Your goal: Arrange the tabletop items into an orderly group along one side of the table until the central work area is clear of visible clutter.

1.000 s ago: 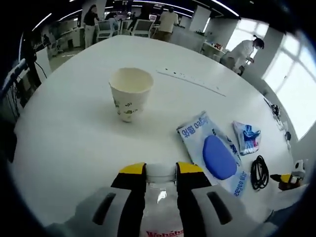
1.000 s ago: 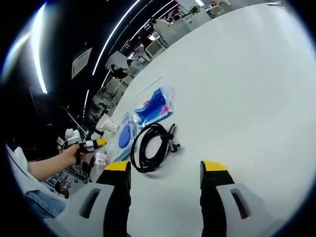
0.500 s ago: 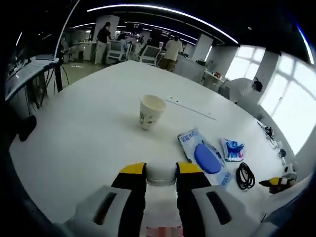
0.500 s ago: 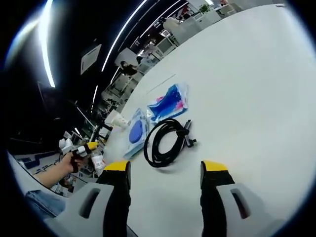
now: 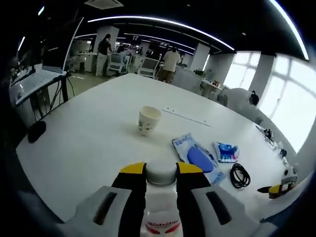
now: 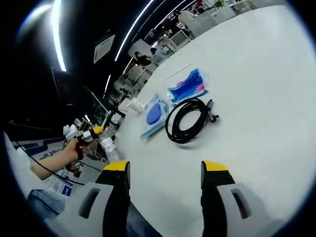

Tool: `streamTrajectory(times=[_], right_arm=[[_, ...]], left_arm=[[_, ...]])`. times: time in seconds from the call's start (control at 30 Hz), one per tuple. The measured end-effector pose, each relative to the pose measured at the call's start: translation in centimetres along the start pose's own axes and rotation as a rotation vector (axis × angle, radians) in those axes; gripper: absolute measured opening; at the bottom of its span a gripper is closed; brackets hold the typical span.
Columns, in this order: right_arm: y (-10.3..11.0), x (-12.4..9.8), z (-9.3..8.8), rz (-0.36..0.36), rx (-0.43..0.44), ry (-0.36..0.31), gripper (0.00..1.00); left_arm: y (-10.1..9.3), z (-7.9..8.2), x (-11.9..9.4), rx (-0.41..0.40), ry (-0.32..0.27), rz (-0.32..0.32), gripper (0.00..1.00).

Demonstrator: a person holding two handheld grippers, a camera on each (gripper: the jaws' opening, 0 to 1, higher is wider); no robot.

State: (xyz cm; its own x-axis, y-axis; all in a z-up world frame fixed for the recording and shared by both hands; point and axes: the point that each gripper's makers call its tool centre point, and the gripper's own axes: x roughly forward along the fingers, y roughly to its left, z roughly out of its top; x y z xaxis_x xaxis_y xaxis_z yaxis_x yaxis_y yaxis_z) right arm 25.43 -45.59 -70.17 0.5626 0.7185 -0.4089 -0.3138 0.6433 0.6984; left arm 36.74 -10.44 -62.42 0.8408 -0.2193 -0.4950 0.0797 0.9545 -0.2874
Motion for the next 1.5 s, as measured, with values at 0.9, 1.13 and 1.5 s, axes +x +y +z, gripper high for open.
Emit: streamTrajectory(times=[0.9,1.13,1.5], right_arm=[[8.4,2.3,-0.4,-0.321,-0.008,-0.421,0.59],[10.0,0.9,-2.8,-0.334,-0.081,-0.362,0.59],[9.9,2.8,1.3,-0.294,-0.155,-0.331,0.60]], left_arm=[[3.4,3.7,-2.2,0.296,0.041,-0.354,0.20],[2.9,5.7,-3.4,0.355,-0.002,-0.387,0.20],[4.4,8.2,-4.5,0.352,-0.036,-0.346,0.21]])
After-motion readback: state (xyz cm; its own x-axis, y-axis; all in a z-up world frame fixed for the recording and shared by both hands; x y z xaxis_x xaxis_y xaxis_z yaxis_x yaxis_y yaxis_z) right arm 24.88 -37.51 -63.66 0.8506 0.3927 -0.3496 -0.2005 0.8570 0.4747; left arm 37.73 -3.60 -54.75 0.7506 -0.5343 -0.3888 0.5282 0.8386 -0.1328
